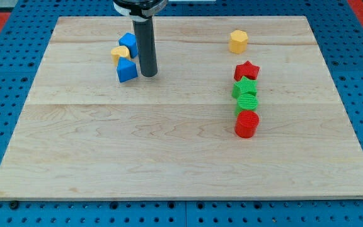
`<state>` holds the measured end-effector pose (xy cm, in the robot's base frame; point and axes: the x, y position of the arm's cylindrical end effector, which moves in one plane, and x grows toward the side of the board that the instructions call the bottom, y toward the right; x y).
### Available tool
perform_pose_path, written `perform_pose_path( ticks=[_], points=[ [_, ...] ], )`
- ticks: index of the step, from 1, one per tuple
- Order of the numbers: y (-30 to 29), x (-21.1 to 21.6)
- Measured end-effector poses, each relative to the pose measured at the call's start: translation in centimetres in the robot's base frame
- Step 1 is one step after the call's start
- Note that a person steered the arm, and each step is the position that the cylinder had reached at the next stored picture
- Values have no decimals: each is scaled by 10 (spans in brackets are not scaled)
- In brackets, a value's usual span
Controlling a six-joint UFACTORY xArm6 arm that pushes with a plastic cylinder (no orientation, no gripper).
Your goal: Push the yellow hexagon to the top of the blue cube
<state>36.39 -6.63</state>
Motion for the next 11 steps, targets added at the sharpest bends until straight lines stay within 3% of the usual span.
perform_pose_path(
  ticks=[4,6,8,9,11],
  points=[
    [-25,-5],
    [134,-8],
    [210,-31],
    [227,-53],
    [198,-83]
  ],
)
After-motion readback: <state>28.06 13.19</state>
